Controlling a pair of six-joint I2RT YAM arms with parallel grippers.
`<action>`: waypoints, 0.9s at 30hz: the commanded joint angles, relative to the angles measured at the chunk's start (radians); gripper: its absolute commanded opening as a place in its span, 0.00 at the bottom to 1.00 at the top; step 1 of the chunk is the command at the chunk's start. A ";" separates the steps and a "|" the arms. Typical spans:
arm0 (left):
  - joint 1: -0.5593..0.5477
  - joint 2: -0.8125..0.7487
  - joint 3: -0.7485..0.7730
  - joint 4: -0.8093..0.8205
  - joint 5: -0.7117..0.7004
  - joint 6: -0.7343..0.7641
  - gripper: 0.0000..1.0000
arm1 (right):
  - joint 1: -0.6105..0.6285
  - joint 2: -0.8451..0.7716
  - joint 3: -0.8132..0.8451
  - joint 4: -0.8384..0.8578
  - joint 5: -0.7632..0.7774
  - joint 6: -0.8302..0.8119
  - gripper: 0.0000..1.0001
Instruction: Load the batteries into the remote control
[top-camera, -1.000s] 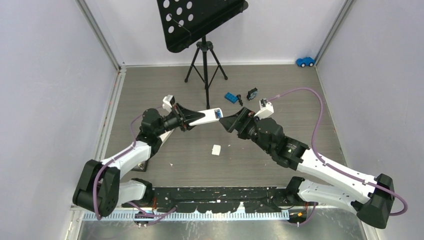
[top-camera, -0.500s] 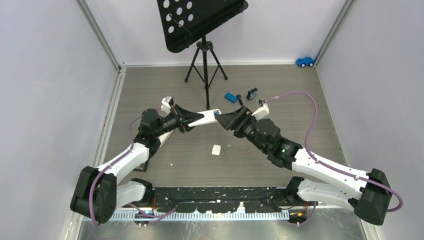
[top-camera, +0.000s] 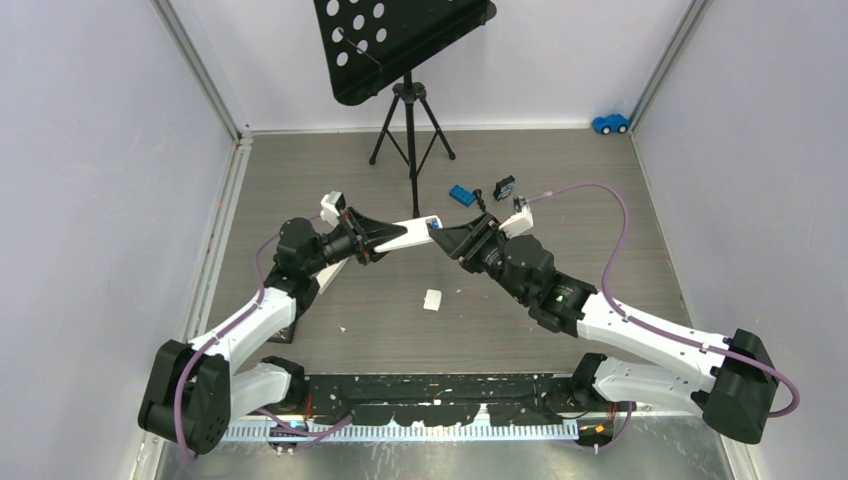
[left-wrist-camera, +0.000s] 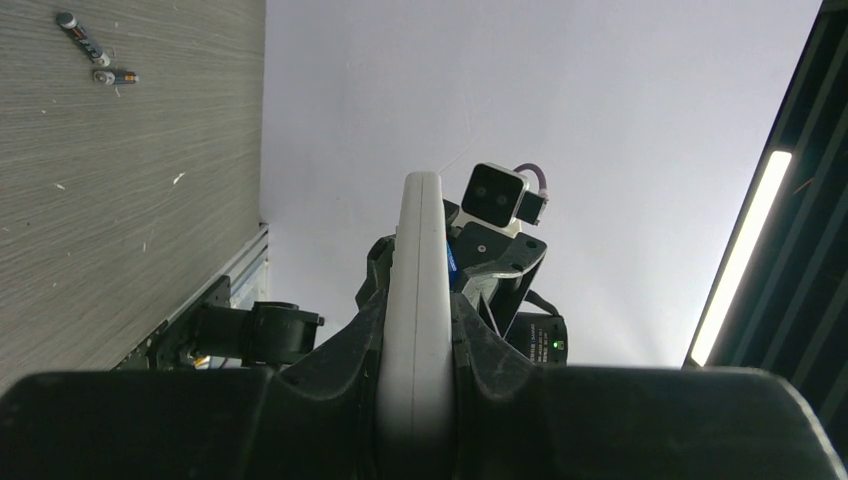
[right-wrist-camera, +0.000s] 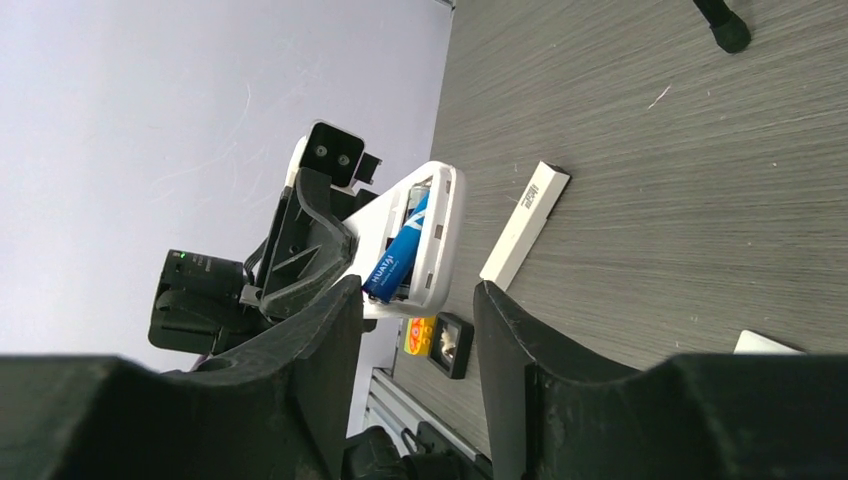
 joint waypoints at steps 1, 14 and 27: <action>-0.004 -0.018 0.026 0.056 0.019 -0.020 0.00 | -0.012 -0.002 0.039 0.036 0.045 0.030 0.48; -0.004 -0.002 0.021 0.078 0.019 -0.021 0.00 | -0.032 -0.012 0.016 0.047 0.018 0.051 0.35; -0.004 0.003 0.022 0.076 0.019 -0.010 0.00 | -0.032 0.001 0.023 0.037 0.009 0.049 0.35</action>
